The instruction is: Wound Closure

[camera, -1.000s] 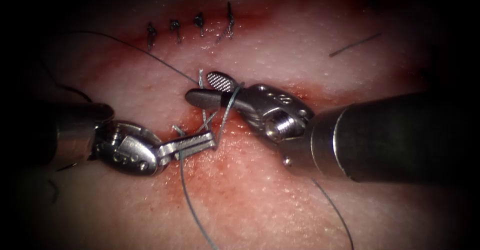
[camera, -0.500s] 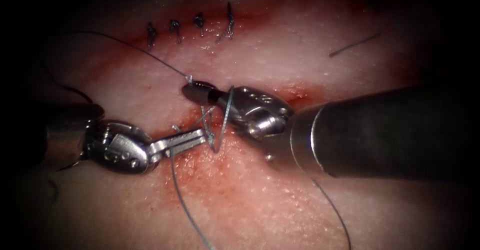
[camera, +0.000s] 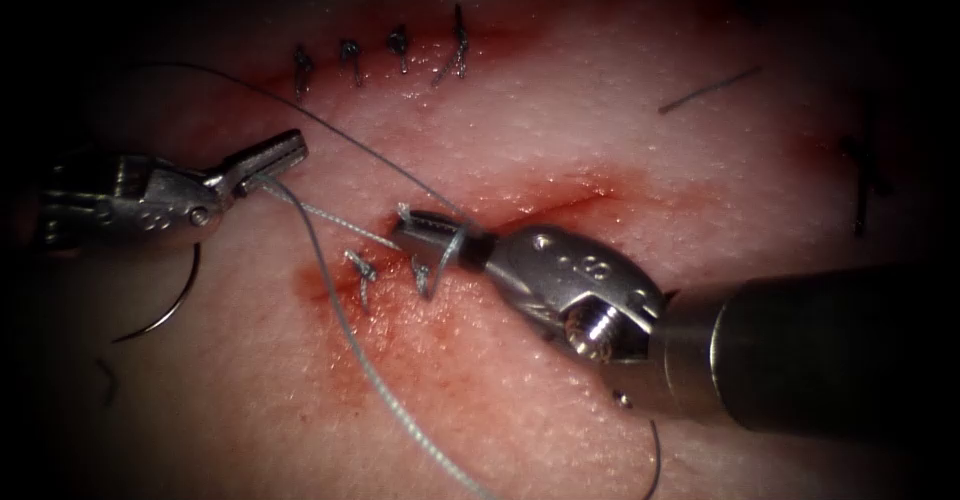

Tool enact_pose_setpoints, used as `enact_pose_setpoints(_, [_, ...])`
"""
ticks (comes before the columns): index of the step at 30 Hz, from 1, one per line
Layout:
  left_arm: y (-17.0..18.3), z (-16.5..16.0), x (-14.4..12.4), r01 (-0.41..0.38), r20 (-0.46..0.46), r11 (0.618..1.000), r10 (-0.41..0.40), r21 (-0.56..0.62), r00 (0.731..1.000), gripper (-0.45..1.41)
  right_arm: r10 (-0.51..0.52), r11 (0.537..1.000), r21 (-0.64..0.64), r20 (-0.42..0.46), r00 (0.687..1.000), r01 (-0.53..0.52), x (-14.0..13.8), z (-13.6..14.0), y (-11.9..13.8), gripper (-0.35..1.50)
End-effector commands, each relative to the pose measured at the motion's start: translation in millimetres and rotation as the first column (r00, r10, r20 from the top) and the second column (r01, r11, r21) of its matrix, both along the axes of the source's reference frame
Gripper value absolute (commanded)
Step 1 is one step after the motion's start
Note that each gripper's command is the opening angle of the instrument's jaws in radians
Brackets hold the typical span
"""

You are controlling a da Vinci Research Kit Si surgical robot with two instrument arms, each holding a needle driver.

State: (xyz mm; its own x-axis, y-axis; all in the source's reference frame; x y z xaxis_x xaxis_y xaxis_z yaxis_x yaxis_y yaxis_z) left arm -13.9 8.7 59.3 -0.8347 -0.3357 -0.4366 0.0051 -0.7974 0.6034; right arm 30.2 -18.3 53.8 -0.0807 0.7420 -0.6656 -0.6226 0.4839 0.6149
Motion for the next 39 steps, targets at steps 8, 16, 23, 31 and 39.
enact_pose_setpoints(8, [5.0, -3.2, 0.2, -0.081, -0.295, 0.963, 0.001, -0.258, 0.955, -0.45, -0.045, 0.999, -0.007, -0.019, 0.999, 0.045, -1.1, 0.0, -3.0, -0.35])
enact_pose_setpoints(16, [9.7, -8.3, 1.2, -0.063, -0.338, 0.945, -0.052, -0.32, 0.94, -0.45, -0.095, 0.995, -0.004, 0.003, 0.996, 0.095, -1.4, 1.1, -5.4, -0.35])
enact_pose_setpoints(23, [14.1, -9.7, 1.9, -0.074, -0.364, 0.933, -0.063, -0.351, 0.929, -0.45, -0.095, 0.995, -0.005, 0.004, 0.995, 0.095, -1.6, 1.1, -5.5, -0.35])
enact_pose_setpoints(31, [17.7, -8.5, 4.2, -0.114, -0.395, 0.917, -0.051, -0.383, 0.917, -0.45, -0.104, 0.994, -0.007, 0.035, 0.994, 0.104, -3.1, 1.6, -6.6, -0.35])
enact_pose_setpoints(39, [19.1, -8.0, 6.1, -0.128, -0.42, 0.913, -0.05, -0.386, 0.906, -0.45, -0.193, 0.981, 0.05, 0.117, 0.974, 0.189, -3.6, 2.0, -9.1, -0.35])
